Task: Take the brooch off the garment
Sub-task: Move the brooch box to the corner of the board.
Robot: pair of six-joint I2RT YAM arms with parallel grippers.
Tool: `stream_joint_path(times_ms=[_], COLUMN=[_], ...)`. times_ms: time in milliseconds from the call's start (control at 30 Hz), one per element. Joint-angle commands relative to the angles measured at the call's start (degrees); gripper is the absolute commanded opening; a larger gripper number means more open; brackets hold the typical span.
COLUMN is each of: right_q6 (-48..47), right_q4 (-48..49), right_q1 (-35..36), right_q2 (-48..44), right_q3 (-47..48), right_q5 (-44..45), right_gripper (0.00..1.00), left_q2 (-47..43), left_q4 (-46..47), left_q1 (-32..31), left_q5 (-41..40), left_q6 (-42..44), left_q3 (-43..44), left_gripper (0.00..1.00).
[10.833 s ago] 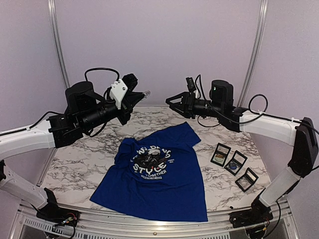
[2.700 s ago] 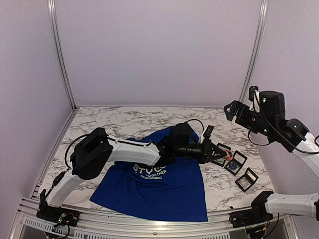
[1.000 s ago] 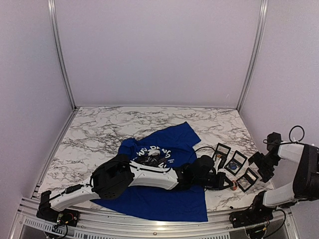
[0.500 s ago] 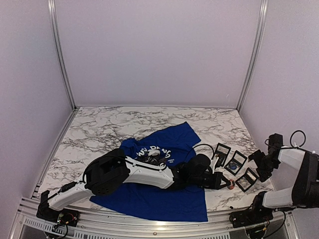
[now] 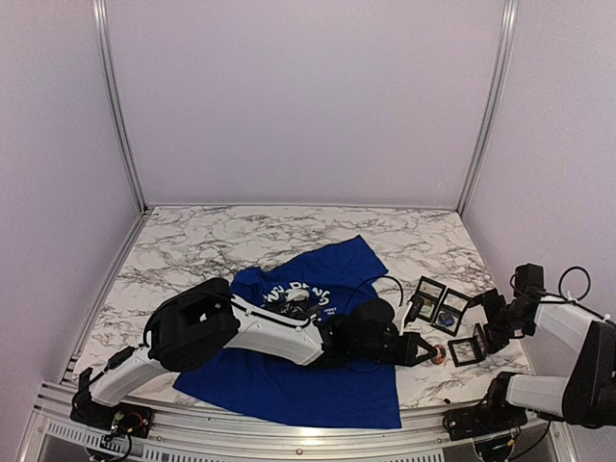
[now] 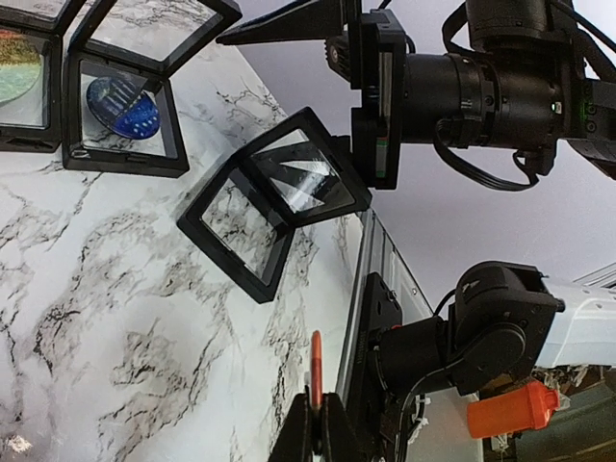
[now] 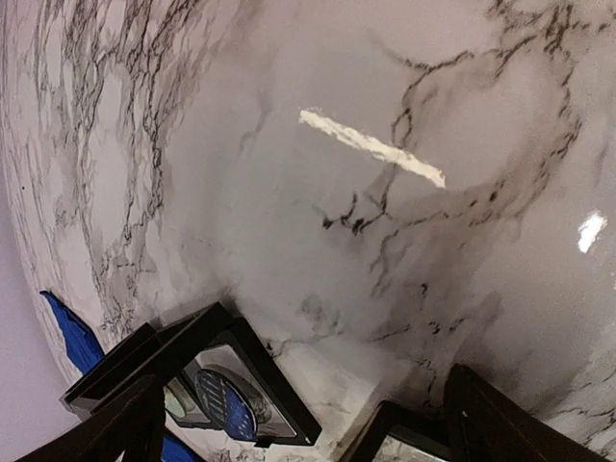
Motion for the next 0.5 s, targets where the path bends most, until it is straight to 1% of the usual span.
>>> stream_joint_path(times_ms=[0, 133, 200, 300, 400, 467], right_q6=[8.1, 9.7, 9.5, 7.5, 5.4, 5.4], right_q4=[-0.8, -2.5, -5.4, -6.9, -6.8, -6.1], right_q1=[5.7, 6.8, 6.7, 5.2, 2.6, 2.5], right_q2=[0.0, -1.7, -3.3, -5.0, -3.0, -1.7], right_q3=[-2.1, -1.3, -0.2, 1.3, 1.3, 1.2], right_q5=[-3.1, -2.1, 0.0, 2.9, 1.2, -0.2], right_gripper=[0.99, 0.98, 0.98, 0.98, 0.99, 0.98], left_q2=[-4.0, -4.5, -4.2, -3.6, -2.9, -2.3], left_q4=[4.0, 4.8, 4.7, 4.1, 3.1, 2.7], left_q1=[0.4, 0.7, 0.8, 0.8, 0.8, 0.9], left_q5=[-1.2, -1.3, -0.8, -0.5, -0.5, -0.4], left_q6=[1.3, 1.1, 1.0, 0.9, 1.0, 0.7], left_q3=[-2.4, -3.5, -3.2, -2.1, -0.8, -0.1], left_gripper=[0.00, 0.00, 0.00, 0.00, 0.00, 0.00])
